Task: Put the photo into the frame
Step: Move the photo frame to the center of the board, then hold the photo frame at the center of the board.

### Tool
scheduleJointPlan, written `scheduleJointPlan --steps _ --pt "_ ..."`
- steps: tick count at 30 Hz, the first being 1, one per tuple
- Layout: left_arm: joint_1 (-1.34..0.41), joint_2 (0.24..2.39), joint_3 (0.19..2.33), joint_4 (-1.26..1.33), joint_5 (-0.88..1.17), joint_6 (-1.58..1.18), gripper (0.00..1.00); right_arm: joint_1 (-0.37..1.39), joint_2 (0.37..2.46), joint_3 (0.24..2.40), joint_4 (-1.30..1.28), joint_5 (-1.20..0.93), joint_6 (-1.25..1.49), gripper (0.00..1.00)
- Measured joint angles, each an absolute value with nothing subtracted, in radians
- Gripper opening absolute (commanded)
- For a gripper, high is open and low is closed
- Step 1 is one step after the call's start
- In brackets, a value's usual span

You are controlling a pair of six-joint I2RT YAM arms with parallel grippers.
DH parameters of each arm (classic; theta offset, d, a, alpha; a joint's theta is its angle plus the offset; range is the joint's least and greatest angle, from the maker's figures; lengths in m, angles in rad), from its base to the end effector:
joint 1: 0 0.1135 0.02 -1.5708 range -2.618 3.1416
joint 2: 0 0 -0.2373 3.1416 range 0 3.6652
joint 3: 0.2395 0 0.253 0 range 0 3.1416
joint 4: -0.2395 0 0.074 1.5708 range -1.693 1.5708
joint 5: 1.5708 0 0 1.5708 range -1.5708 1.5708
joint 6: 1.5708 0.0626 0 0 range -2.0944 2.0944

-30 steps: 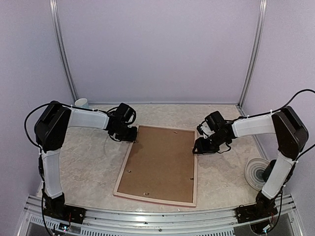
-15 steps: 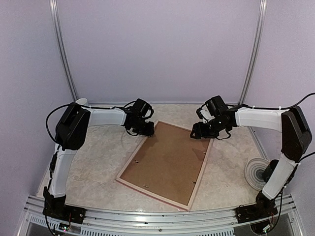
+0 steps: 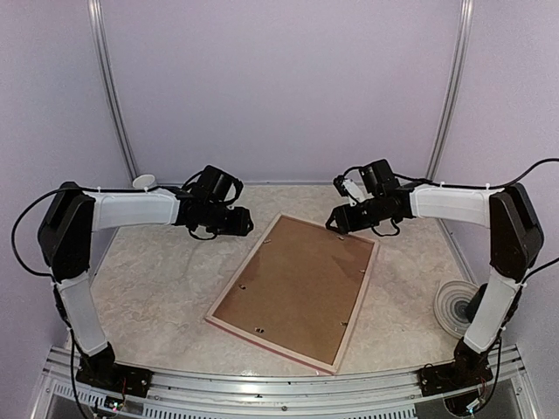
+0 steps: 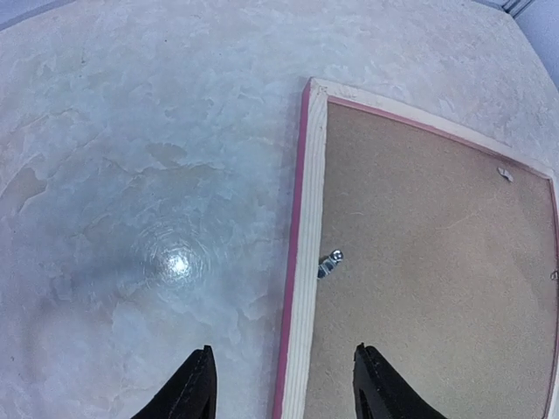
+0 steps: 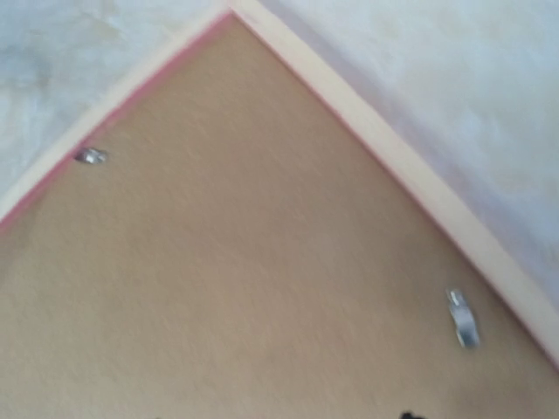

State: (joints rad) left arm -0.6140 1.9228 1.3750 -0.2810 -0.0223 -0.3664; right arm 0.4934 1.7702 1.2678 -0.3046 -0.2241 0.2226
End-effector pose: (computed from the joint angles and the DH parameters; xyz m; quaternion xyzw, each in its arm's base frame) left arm 0.3565 -0.2496 0.1588 0.1111 0.9253 -0.1615 0.3247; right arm 0.3499 0.2039 0.1828 -0.1658 0.9081 0.2269 0.3105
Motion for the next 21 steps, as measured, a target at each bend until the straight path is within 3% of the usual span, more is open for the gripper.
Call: scheduleJointPlan --steps 10,21 --pt "-0.702 1.796 1.121 -0.241 -0.034 -0.424 0.52 0.606 1.901 1.341 -0.216 -0.208 0.039 0.66" --pt "-0.723 1.817 1.093 -0.211 -0.049 -0.444 0.43 0.696 1.995 1.472 -0.184 -0.153 -0.211 0.67"
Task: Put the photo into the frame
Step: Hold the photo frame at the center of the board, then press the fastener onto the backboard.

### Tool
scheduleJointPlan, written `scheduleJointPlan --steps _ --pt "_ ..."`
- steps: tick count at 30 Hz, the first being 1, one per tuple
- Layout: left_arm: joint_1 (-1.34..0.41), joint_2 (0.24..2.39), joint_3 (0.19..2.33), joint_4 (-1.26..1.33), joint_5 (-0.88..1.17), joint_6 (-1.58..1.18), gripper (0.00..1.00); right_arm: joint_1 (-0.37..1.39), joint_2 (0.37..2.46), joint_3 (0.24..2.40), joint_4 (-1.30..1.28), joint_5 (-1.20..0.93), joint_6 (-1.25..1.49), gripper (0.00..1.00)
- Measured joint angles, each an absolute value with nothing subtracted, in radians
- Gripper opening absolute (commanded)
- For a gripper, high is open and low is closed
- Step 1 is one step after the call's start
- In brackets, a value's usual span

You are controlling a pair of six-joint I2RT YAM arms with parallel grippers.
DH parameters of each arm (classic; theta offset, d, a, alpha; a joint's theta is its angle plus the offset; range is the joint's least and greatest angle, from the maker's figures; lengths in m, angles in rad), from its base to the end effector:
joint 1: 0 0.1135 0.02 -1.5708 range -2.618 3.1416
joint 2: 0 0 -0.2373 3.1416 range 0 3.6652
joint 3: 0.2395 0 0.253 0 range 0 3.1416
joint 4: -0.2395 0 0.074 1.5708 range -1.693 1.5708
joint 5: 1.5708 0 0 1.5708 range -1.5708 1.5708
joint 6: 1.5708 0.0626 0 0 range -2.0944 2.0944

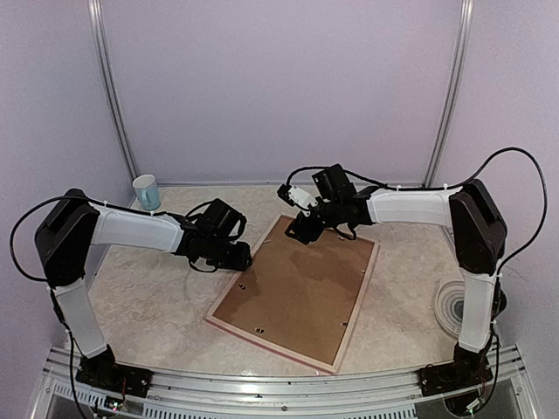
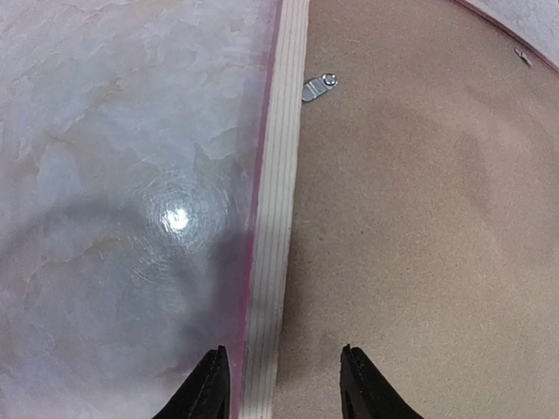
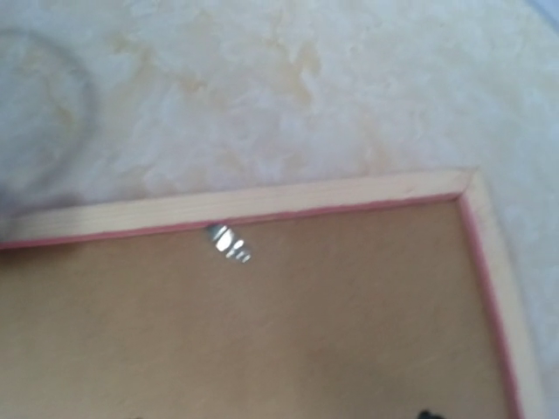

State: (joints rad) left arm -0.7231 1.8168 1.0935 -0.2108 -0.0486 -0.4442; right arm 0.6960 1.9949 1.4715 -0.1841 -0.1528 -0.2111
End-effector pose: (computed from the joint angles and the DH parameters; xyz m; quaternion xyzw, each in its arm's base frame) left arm 0.2891 -0.2511 0.1162 0.1245 0.9413 -0.1532 0.2738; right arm 0.3498 0.3047 0.1706 -0.4255 0.8001 0.1674 0.3883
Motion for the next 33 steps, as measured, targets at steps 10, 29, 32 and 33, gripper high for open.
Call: scheduleJointPlan --steps 10,29,32,33 --pt "-0.726 1.882 1.087 -0.197 -0.074 -0.440 0.33 0.699 2.091 1.569 -0.174 -0.159 -0.315 0.71" --pt "-0.727 1.893 1.066 -0.102 -0.082 -0.391 0.09 0.747 2.276 1.719 -0.136 -0.101 -0.407 0.74" --pt "-0.727 1.893 1.061 -0.091 -0.079 -0.385 0.09 0.750 2.300 1.733 -0.133 -0.077 -0.407 0.74" --pt "-0.727 1.893 1.059 -0.086 -0.079 -0.383 0.09 0.750 2.307 1.737 -0.133 -0.071 -0.408 0.74"
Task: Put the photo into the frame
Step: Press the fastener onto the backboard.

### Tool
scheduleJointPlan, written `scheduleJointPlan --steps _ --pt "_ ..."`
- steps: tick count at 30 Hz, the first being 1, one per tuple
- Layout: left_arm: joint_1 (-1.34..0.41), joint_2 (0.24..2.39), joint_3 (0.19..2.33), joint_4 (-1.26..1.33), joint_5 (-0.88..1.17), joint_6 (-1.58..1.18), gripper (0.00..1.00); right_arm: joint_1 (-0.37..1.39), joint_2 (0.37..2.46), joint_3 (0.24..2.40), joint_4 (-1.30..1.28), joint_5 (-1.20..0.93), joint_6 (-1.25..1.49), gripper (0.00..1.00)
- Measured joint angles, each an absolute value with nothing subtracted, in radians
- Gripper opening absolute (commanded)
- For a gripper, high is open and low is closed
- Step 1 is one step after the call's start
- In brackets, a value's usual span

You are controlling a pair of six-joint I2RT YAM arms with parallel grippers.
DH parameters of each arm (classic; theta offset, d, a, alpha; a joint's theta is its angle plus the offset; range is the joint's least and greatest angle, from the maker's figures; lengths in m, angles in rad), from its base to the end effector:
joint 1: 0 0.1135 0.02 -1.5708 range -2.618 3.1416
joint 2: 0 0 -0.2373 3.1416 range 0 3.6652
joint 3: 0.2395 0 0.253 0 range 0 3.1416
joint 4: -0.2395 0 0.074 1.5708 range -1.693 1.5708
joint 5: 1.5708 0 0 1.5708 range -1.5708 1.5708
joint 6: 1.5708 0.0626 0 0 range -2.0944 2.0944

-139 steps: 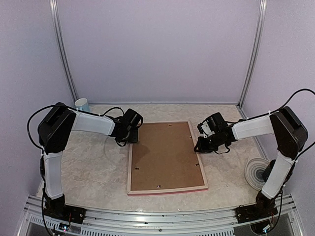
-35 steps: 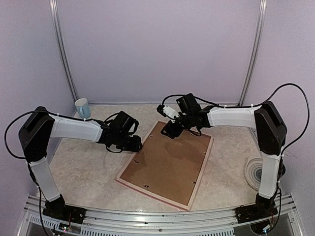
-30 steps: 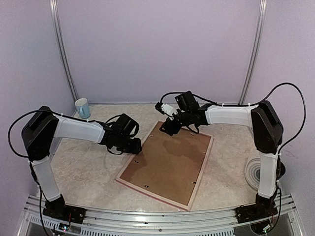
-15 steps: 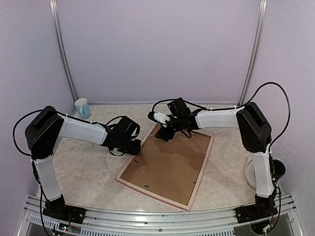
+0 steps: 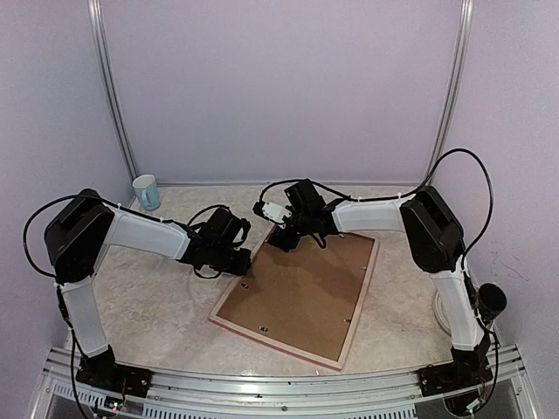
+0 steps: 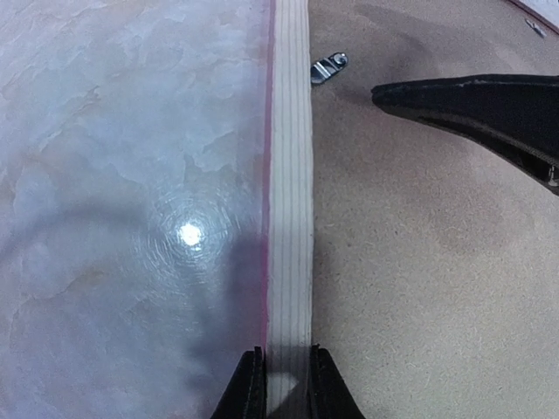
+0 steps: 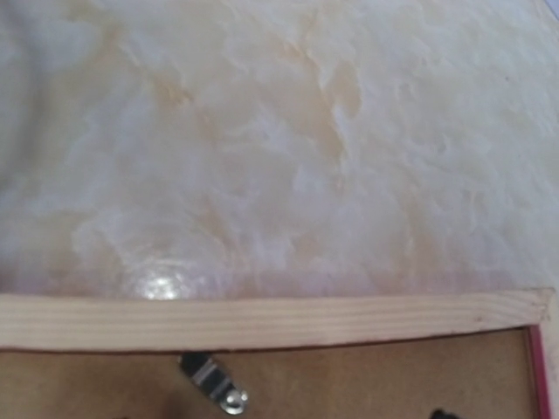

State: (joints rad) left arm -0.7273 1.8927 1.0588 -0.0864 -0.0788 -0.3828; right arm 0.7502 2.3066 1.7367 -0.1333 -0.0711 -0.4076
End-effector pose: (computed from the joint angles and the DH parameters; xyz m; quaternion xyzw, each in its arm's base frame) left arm 0.2926 -0.2538 0.0884 0.1499 0.9350 -0.1365 0.2910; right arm 0.3793 0.3596 0.1191 -0.5086 0.7509 0.1034 0.4084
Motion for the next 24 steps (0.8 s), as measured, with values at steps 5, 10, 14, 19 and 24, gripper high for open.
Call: scheduleJointPlan --steps 5,10,14,19,24 --pt "-0.728 1.892 1.048 -0.067 -0.078 -0.371 0.06 0.750 2.333 1.754 -0.133 -0.051 -0.419 0.74" --pt "-0.730 1.892 1.045 -0.058 -0.079 -0.363 0.05 0.750 2.361 1.776 -0.129 -0.044 -0.424 0.74" --pt "-0.731 1.892 1.044 -0.056 -0.080 -0.358 0.04 0.751 2.383 1.809 -0.129 -0.028 -0.424 0.74" --pt "-0.734 1.892 1.044 -0.055 -0.085 -0.355 0.04 0.751 2.402 1.835 -0.123 0.007 -0.416 0.74" --pt "-0.735 1.892 1.044 -0.052 -0.089 -0.354 0.03 0.755 2.409 1.848 -0.125 0.054 -0.413 0.74"
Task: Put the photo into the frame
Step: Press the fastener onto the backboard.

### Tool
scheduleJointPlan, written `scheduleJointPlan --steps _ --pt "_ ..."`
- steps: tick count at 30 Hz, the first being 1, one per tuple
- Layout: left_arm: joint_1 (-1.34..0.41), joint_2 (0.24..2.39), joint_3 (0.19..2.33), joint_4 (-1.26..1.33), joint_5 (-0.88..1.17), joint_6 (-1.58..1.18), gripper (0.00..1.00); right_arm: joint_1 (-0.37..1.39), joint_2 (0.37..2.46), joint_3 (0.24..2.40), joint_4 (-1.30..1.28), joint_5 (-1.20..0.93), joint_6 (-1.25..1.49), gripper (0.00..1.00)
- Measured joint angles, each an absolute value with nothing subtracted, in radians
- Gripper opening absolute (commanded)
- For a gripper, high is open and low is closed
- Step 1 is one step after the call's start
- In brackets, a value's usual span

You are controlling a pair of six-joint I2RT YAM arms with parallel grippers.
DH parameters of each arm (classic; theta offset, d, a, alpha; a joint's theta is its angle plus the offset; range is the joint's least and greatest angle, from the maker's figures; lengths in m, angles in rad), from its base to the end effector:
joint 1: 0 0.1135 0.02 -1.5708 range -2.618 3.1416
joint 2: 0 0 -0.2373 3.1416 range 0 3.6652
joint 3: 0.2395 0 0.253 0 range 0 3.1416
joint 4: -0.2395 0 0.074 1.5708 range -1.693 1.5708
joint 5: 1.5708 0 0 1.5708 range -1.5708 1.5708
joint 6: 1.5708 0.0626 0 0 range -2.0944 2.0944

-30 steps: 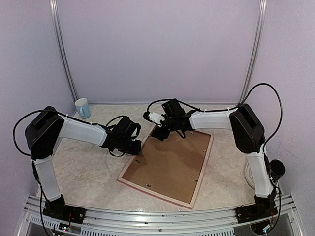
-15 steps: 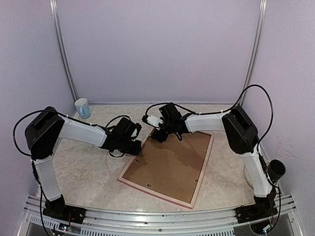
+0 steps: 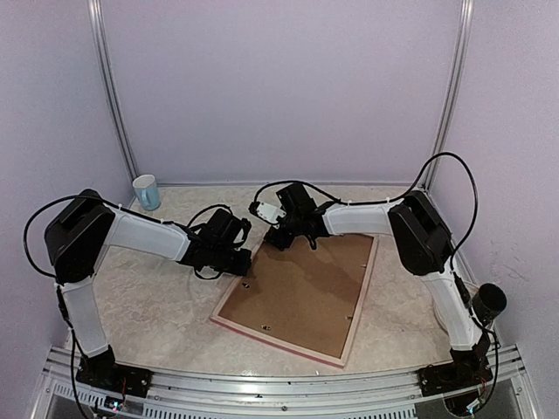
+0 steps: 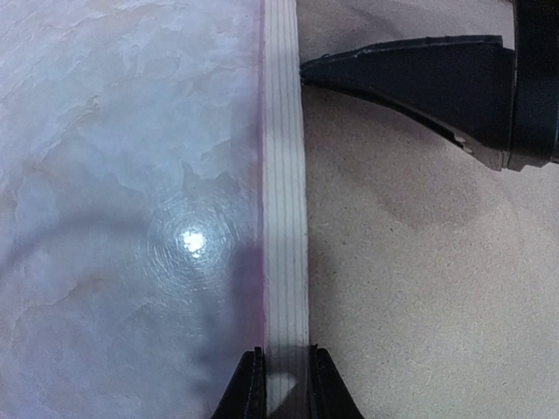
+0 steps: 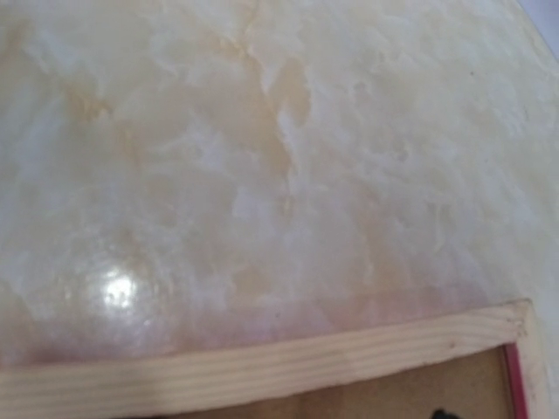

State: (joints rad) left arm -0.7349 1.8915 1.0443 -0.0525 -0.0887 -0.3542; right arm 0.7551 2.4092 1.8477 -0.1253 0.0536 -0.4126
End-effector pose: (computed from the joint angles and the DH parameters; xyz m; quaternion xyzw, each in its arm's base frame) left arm 0.2911 -0.2556 0.0875 0.1641 0.9290 -0.1346 0.3031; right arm 0.3970 0.3690 0.1055 -0.4885 0.7602 0.0490 0.4255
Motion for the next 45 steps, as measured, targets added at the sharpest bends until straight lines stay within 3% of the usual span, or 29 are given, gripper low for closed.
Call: scheduleJointPlan --steps 19,33,40,45 --pt "-0.742 1.898 1.044 -0.037 -0.141 -0.358 0.01 0.755 2.484 2.000 -0.240 0.059 -0.252 0.72" --pt "-0.793 1.898 1.057 -0.055 -0.071 -0.379 0.02 0.675 2.399 1.964 -0.356 -0.153 0.012 0.67" --pt "-0.796 1.900 1.063 -0.062 -0.077 -0.377 0.12 0.671 2.336 1.916 -0.426 -0.199 0.042 0.65" --pt "-0.798 1.921 1.107 -0.098 -0.083 -0.362 0.28 0.671 2.263 1.843 -0.470 -0.170 -0.010 0.59"
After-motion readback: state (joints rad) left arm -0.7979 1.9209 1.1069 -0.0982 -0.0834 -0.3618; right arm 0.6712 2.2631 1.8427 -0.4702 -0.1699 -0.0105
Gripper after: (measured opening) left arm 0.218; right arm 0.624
